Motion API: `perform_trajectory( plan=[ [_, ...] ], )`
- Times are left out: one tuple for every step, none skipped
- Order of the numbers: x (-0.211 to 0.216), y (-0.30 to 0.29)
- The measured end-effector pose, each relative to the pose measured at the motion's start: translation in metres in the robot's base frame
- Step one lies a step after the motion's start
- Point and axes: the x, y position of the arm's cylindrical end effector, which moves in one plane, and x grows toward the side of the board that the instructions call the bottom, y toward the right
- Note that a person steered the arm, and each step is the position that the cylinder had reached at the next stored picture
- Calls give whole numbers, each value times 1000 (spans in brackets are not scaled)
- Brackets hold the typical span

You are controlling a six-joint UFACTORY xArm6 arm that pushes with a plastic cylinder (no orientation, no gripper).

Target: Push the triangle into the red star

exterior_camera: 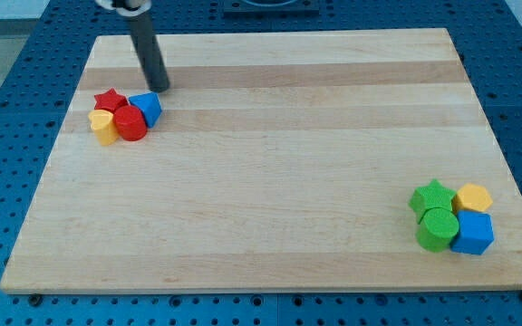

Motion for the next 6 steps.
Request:
perform_trajectory(
  plan=[
    [32, 53],
    [58, 63],
    [62, 37],
    [47, 0],
    [47, -23],
    [47, -24]
  ],
)
